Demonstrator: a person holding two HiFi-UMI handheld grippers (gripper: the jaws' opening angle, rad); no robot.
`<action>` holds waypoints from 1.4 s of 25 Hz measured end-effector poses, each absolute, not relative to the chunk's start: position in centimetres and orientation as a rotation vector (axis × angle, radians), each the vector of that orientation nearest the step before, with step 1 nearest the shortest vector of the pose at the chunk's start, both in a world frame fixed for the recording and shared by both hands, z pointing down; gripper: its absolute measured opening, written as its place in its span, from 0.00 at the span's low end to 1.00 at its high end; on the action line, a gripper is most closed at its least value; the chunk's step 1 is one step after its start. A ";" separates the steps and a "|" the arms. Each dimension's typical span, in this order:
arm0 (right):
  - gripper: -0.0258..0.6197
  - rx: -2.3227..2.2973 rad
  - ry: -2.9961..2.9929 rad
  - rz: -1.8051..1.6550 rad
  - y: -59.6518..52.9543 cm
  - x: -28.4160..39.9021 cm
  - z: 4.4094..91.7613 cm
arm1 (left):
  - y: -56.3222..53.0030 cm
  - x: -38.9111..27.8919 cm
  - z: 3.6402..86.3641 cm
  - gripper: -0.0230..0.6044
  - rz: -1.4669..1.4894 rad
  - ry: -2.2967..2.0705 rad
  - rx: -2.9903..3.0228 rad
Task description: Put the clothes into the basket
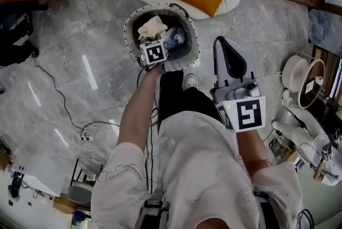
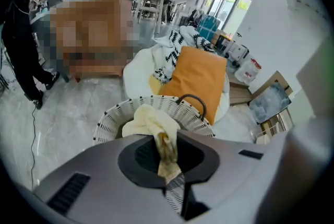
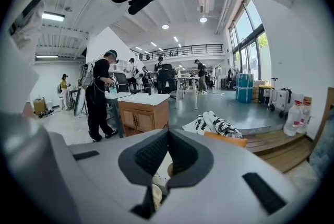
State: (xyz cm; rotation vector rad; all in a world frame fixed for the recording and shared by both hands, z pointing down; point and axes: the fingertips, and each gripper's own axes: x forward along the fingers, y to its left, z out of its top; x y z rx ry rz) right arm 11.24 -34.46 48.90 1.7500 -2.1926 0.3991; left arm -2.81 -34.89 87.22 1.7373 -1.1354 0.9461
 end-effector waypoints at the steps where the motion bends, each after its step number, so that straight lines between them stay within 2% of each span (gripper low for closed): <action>1: 0.02 1.746 -2.192 0.398 -34.6 11.0 49.0 | -34.9 -2.9 87.9 0.09 0.945 -1.127 1.708; 11: 0.02 1.777 -2.140 0.391 -34.3 10.4 49.2 | -34.3 -3.7 91.1 0.11 0.948 -1.054 1.574; 12: 0.02 1.783 -2.134 0.388 -34.1 10.4 49.1 | -34.2 -3.7 91.3 0.15 0.935 -1.048 1.558; 14: 0.02 1.790 -2.127 0.384 -33.9 10.3 48.9 | -33.9 -3.5 91.4 0.31 0.920 -1.024 1.545; 16: 0.02 1.794 -2.123 0.379 -33.7 10.3 48.6 | -33.3 -3.2 91.3 0.39 0.923 -0.989 1.535; 26: 0.02 1.743 -2.160 0.377 -33.5 8.4 47.8 | -31.7 -5.2 88.9 0.38 0.829 -1.046 1.548; 35: 0.02 1.734 -2.224 0.331 -33.8 7.5 45.7 | -31.4 -6.5 80.8 0.38 0.776 -1.106 1.794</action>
